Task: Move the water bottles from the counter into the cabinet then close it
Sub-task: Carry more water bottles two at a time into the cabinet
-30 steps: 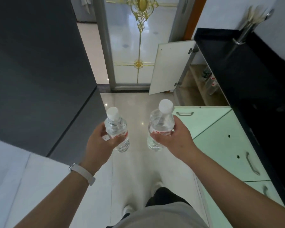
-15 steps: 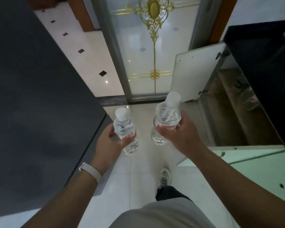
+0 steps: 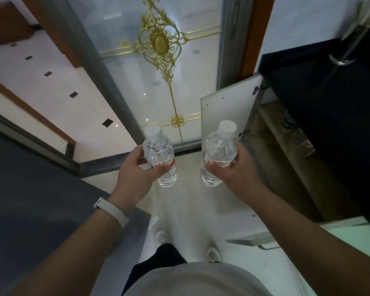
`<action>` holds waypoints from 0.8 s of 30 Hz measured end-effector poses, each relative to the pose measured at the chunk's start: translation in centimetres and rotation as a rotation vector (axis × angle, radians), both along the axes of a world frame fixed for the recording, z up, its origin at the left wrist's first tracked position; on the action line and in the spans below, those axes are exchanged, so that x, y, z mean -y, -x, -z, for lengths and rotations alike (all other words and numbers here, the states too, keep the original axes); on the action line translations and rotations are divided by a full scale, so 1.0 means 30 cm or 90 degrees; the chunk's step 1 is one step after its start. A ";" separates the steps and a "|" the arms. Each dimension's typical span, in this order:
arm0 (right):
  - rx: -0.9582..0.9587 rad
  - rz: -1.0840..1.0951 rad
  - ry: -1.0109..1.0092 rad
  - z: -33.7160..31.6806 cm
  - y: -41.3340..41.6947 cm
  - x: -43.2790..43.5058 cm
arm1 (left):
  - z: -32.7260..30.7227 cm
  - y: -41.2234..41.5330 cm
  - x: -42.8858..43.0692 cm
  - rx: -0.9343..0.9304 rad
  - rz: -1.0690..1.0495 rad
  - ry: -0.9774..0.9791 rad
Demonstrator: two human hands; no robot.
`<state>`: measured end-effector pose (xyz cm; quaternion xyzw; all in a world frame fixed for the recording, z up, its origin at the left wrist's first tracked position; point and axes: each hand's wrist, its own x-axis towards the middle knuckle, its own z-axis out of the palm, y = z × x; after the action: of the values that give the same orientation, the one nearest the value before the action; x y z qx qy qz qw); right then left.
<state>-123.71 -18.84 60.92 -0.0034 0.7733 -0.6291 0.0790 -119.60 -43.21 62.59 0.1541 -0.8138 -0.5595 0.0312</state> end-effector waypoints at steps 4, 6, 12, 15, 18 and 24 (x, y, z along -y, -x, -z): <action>0.021 0.060 -0.013 0.025 0.084 -0.010 | 0.040 0.186 0.014 0.018 0.068 -0.034; 0.023 0.099 -0.023 0.031 0.128 -0.014 | 0.070 0.302 0.016 0.018 0.095 -0.031; 0.039 0.315 -0.064 0.020 0.265 -0.003 | 0.111 0.672 0.006 0.036 0.260 -0.022; 0.050 0.387 -0.104 -0.017 0.322 0.025 | 0.111 0.832 -0.003 0.039 0.347 -0.040; 0.057 0.459 -0.134 -0.038 0.366 0.050 | 0.125 0.964 -0.020 0.048 0.431 -0.045; 0.102 0.611 -0.125 -0.044 0.346 0.078 | 0.162 1.121 -0.115 0.062 0.576 -0.017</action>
<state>-134.08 -21.19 62.24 0.4088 0.7345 -0.5173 -0.1604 -153.22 -39.76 57.72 -0.1907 -0.7925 -0.5194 -0.2565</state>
